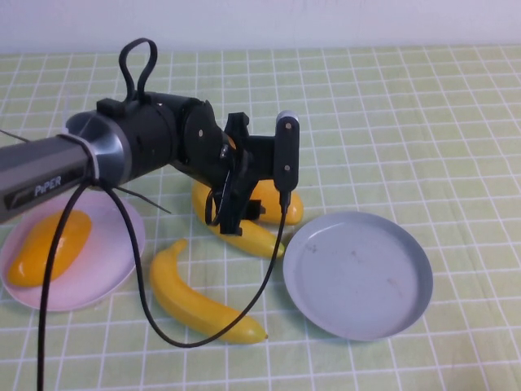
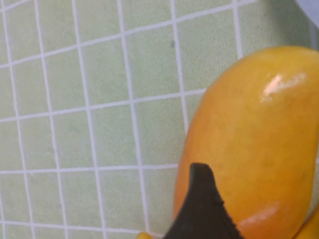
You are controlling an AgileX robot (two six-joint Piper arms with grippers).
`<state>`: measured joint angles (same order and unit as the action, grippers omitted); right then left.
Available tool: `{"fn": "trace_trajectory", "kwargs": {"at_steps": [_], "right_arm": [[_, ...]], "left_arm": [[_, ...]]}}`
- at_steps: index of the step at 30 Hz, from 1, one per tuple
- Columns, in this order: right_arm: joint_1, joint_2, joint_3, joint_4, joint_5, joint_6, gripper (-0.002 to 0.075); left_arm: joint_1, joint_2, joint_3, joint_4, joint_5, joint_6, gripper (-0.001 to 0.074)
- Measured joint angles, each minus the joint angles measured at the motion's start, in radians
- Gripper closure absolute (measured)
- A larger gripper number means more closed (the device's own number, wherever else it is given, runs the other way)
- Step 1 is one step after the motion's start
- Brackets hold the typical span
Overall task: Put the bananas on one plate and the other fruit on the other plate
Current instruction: Put one type of fruit in the left plate
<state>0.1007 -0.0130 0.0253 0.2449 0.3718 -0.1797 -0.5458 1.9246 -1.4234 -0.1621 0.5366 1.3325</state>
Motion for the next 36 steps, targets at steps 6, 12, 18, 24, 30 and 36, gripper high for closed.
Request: {"fn": "trace_trajectory", "kwargs": {"at_steps": [6, 12, 18, 24, 30, 36], "right_arm": [[0.0, 0.0, 0.0, 0.0, 0.0, 0.0, 0.0742], [0.0, 0.0, 0.0, 0.0, 0.0, 0.0, 0.0742], [0.0, 0.0, 0.0, 0.0, 0.0, 0.0, 0.0741], [0.0, 0.0, 0.0, 0.0, 0.0, 0.0, 0.0741], [0.0, 0.0, 0.0, 0.0, 0.0, 0.0, 0.0741], [0.0, 0.0, 0.0, 0.0, 0.0, 0.0, 0.0741]], "left_arm": [[0.0, 0.015, 0.0, -0.002, -0.014, 0.03, 0.029], [0.0, 0.044, -0.004, -0.002, -0.028, 0.031, 0.029], [0.0, 0.066, -0.008, -0.004, -0.077, 0.034, 0.029], [0.0, 0.082, -0.012, -0.01, -0.105, 0.035, 0.0289], [0.0, 0.107, -0.021, -0.016, -0.163, 0.035, 0.0291], [0.0, 0.113, -0.023, -0.019, -0.178, 0.037, 0.0313]]}}
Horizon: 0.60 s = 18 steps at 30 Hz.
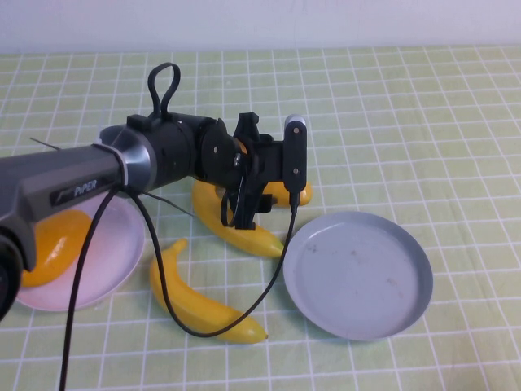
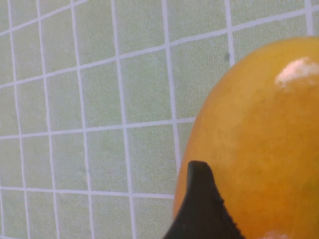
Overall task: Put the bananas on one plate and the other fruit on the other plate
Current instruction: Put one type of fruit in the left plate
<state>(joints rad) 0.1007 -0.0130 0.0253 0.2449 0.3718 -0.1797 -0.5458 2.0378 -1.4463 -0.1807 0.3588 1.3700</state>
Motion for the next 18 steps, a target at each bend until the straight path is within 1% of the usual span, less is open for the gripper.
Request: {"fn": "trace_trajectory", "kwargs": {"at_steps": [6, 10, 15, 18], "right_arm": [[0.0, 0.0, 0.0, 0.0, 0.0, 0.0, 0.0741], [0.0, 0.0, 0.0, 0.0, 0.0, 0.0, 0.0742], [0.0, 0.0, 0.0, 0.0, 0.0, 0.0, 0.0742], [0.0, 0.0, 0.0, 0.0, 0.0, 0.0, 0.0741]], "left_arm": [[0.0, -0.018, 0.004, 0.0, 0.007, -0.015, 0.0315], [-0.003, -0.07, 0.014, 0.0, 0.063, -0.109, 0.0317], [-0.002, -0.195, 0.014, 0.0, 0.125, -0.306, 0.0323], [-0.002, -0.28, 0.014, 0.011, 0.213, -0.536, 0.0325]]}}
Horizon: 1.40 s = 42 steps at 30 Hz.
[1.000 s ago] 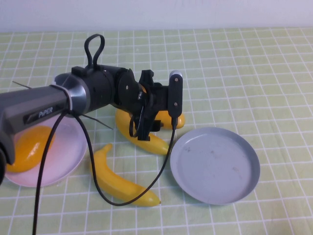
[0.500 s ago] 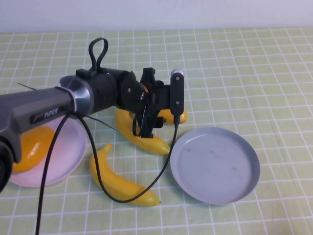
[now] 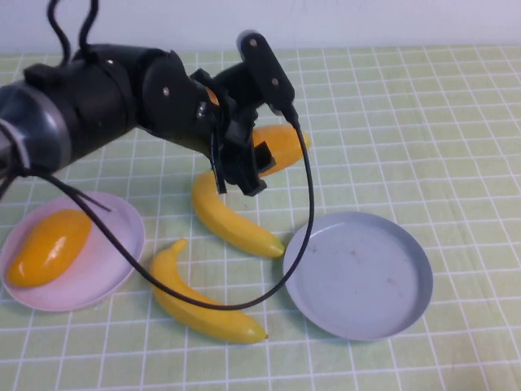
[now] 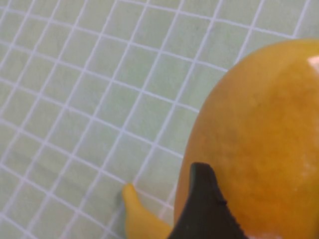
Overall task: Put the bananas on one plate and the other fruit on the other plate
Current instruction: Put one type of fruit in the left plate
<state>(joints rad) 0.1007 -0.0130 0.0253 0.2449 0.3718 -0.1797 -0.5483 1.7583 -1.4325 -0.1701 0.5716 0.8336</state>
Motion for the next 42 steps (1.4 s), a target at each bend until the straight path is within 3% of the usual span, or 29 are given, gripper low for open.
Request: {"fn": "trace_trajectory", "kwargs": {"at_steps": [7, 12, 17, 25, 38, 40, 42], "right_arm": [[0.0, 0.0, 0.0, 0.0, 0.0, 0.0, 0.0742], [0.0, 0.0, 0.0, 0.0, 0.0, 0.0, 0.0742], [0.0, 0.0, 0.0, 0.0, 0.0, 0.0, 0.0741], [0.0, 0.0, 0.0, 0.0, 0.0, 0.0, 0.0742], [0.0, 0.0, 0.0, 0.0, 0.0, 0.0, 0.0741], [0.0, 0.0, 0.0, 0.0, 0.0, 0.0, 0.0742], [0.0, 0.0, 0.0, 0.0, 0.0, 0.0, 0.0742]], "left_arm": [[0.004, -0.123, 0.0, 0.191, 0.288, -0.586, 0.0325], [0.029, -0.146, 0.0, 0.32, 0.524, -0.795, 0.0325], [0.089, -0.152, 0.045, 0.333, 0.605, -0.87, 0.033], [0.192, -0.139, 0.161, 0.333, 0.519, -0.938, 0.0335], [0.203, -0.063, 0.168, 0.346, 0.497, -0.953, 0.0337], [0.203, -0.054, 0.168, 0.348, 0.495, -0.975, 0.0302], [0.203, -0.054, 0.168, 0.348, 0.495, -1.004, 0.0218]]}}
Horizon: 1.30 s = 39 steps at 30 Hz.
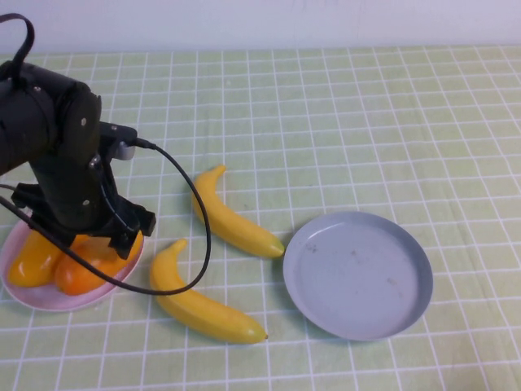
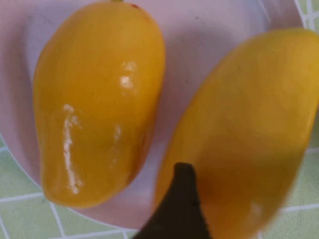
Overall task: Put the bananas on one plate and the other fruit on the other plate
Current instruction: Put one type of fruit in the left plate, then put another type of fruit in the right plate
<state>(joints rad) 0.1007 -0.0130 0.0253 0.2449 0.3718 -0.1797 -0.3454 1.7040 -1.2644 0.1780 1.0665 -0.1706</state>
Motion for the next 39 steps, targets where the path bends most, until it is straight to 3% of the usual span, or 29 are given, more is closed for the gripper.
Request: {"fn": "trace_trajectory", "kwargs": {"at_steps": [3, 8, 11, 13, 16, 18, 23, 39], "right_arm": [[0.0, 0.0, 0.0, 0.0, 0.0, 0.0, 0.0742], [0.0, 0.0, 0.0, 0.0, 0.0, 0.0, 0.0742], [0.0, 0.0, 0.0, 0.0, 0.0, 0.0, 0.0742], [0.0, 0.0, 0.0, 0.0, 0.0, 0.0, 0.0741], [0.0, 0.0, 0.0, 0.002, 0.0, 0.0, 0.0742], [0.0, 0.0, 0.0, 0.002, 0.0, 0.0, 0.0742], [0.0, 0.0, 0.0, 0.002, 0.0, 0.0, 0.0742], [0.0, 0.0, 0.0, 0.002, 0.0, 0.0, 0.0741]], "left_arm": [[0.0, 0.0, -0.005, 0.007, 0.011, -0.013, 0.0106], [0.0, 0.0, -0.062, 0.014, 0.098, -0.02, 0.0076], [0.0, -0.006, -0.093, 0.014, 0.135, -0.02, 0.0166], [0.0, -0.028, -0.098, 0.016, 0.139, -0.02, 0.0293], [0.0, -0.081, -0.1, 0.024, 0.147, -0.02, 0.0569], [0.0, -0.14, -0.086, 0.028, 0.135, -0.02, 0.0663], [0.0, -0.365, 0.013, 0.033, 0.031, -0.02, 0.0722], [0.0, -1.171, 0.616, 0.041, -0.398, -0.066, 0.0731]]}}
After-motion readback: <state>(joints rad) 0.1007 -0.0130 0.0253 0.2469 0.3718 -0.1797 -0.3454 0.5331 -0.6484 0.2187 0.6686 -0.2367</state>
